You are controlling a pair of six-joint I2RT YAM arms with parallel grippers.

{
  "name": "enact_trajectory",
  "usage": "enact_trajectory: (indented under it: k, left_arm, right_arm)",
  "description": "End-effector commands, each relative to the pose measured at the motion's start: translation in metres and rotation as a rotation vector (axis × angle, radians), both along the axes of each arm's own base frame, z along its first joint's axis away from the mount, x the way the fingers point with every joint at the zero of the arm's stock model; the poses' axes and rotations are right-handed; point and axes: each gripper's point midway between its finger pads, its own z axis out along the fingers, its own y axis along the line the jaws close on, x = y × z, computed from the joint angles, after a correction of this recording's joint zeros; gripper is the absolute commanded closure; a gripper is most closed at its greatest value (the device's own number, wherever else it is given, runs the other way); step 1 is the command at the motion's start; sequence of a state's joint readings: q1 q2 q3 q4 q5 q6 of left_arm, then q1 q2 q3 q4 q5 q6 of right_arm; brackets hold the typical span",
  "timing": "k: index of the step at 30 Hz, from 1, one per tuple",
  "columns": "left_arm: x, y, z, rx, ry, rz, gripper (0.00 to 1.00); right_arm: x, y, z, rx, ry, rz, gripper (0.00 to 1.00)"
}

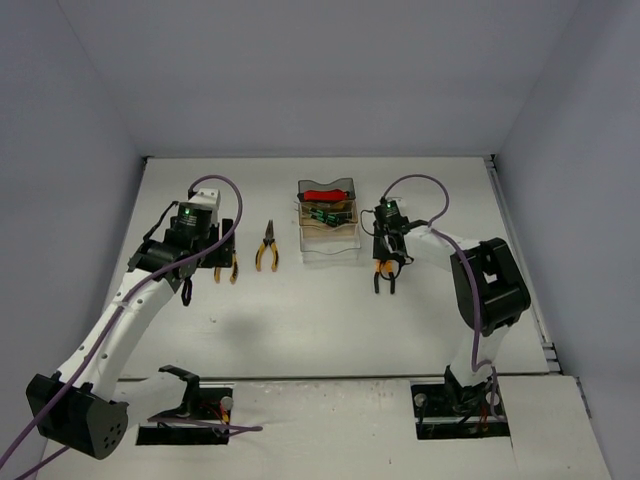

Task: Sort the tools into containers

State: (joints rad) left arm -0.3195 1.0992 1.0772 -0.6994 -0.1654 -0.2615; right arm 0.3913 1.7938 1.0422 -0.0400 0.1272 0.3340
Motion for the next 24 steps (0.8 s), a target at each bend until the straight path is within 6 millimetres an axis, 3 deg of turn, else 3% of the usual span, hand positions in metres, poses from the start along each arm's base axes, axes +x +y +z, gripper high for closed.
enact_trajectory:
  k: [1,5,8,10,11,17,24]
  left_arm:
    - [0.008,0.001,0.013,0.007,-0.056,0.000,0.32]
    - [0.008,0.002,0.013,0.008,-0.057,0.001,0.32]
    - [0.008,0.003,0.013,0.012,-0.058,0.005,0.32]
    - [0.008,0.003,0.014,0.013,-0.059,0.006,0.32]
    - [0.008,0.004,0.014,0.015,-0.059,0.009,0.32]
    - [0.008,0.009,0.012,0.036,-0.058,0.025,0.32]
    - [0.010,0.013,0.009,0.055,-0.053,0.042,0.32]
  right_arm:
    - [0.019,0.006,0.079,-0.029,-0.203,0.082,1.00]
    - [0.025,0.024,0.151,-0.026,-0.368,0.244,1.00]
    - [0.029,0.047,0.188,-0.058,-0.459,0.442,1.00]
    - [0.029,0.062,0.203,-0.076,-0.499,0.553,1.00]
    - [0.029,0.079,0.208,-0.073,-0.518,0.655,1.00]
    - [0.036,0.141,0.224,-0.115,-0.633,1.089,1.00]
    - [0.040,0.182,0.203,-0.156,-0.701,1.424,1.00]
